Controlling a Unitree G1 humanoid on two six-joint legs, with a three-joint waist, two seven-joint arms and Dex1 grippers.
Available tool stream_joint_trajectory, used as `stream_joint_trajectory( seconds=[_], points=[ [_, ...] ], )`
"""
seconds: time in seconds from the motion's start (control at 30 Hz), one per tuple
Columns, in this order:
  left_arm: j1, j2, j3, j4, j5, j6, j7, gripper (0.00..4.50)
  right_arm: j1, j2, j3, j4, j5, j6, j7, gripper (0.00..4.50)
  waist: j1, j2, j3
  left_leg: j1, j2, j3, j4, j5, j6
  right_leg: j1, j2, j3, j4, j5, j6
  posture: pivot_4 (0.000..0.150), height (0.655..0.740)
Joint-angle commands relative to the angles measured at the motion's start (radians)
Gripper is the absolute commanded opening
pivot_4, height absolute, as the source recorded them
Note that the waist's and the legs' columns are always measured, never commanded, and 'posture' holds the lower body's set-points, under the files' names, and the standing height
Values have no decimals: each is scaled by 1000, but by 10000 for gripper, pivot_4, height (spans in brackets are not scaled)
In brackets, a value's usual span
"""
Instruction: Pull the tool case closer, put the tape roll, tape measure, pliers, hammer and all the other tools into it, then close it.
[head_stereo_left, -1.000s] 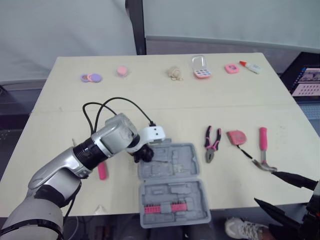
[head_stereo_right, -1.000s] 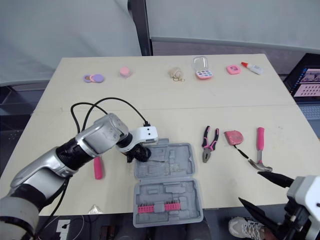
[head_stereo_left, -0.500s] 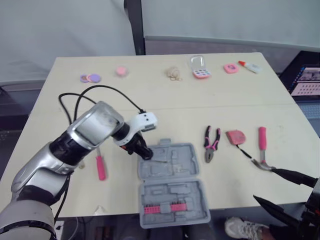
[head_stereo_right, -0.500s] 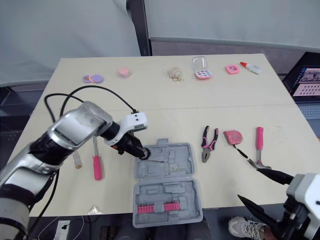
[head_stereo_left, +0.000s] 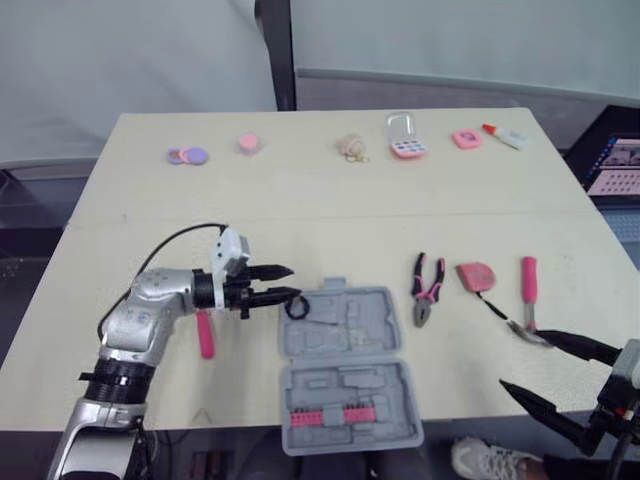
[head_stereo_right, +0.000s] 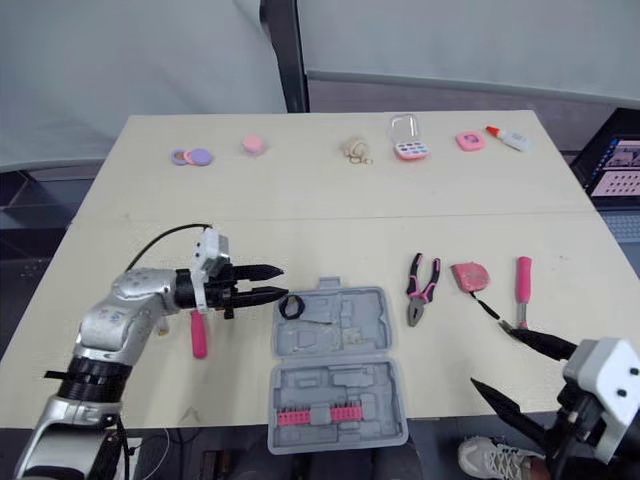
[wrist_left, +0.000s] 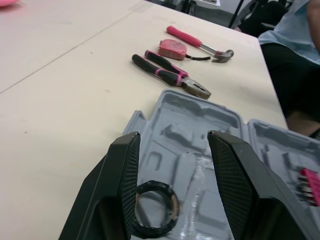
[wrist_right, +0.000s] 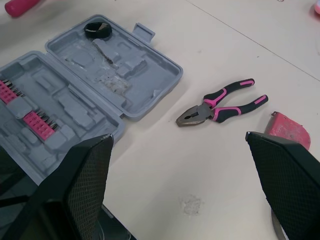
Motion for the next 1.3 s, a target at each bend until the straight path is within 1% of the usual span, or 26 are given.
stream_joint_trajectory(
  seconds=[0.03,0.07,0.17,0.43,0.67,0.93,1.13,1.3],
  points=[
    [-2,3,13,75,5,-118,-57,23058,-9,9,1,-1,-3,-16,-15,45000,-2,0,0,0,0,0,0,0,0,0,0,0,0,0,0,1500,7400],
    [-8,0,13,102,8,-135,-60,23058,-13,8,4,1,-6,-17,-15,45000,-2,0,0,0,0,0,0,0,0,0,0,-1,0,0,0,1500,7400],
    [-21,-4,10,149,24,-170,-54,15108,-18,9,8,4,-10,-18,-15,45000,-4,0,0,0,0,1,0,0,0,0,0,-1,1,0,0,1500,7400],
    [-62,-16,-18,207,61,-225,-70,15108,-28,14,17,4,-19,-17,-20,45000,-9,0,0,0,0,0,0,0,0,0,0,-1,1,0,0,1500,7400],
    [-78,-50,-80,286,136,-359,-95,15108,-26,30,22,-4,-27,-21,-25,45000,-11,0,0,1,0,0,-1,0,0,0,0,-2,2,0,0,1500,7400],
    [-90,-101,-88,392,192,-471,-28,15108,-29,35,30,-8,-32,-20,-30,45000,-11,0,0,0,0,1,-1,0,0,0,0,-2,1,0,0,1500,7400],
    [-93,-120,-97,468,232,-540,6,15108,-28,34,31,-10,-33,-18,-29,45000,-11,0,0,1,0,1,-1,0,0,0,0,-2,1,0,0,1500,7400],
    [-86,-128,-100,491,248,-563,28,15108,-26,34,30,-13,-32,-16,-29,45000,-10,0,0,1,0,1,-1,0,0,0,0,-2,1,0,0,1500,7400]
  ],
)
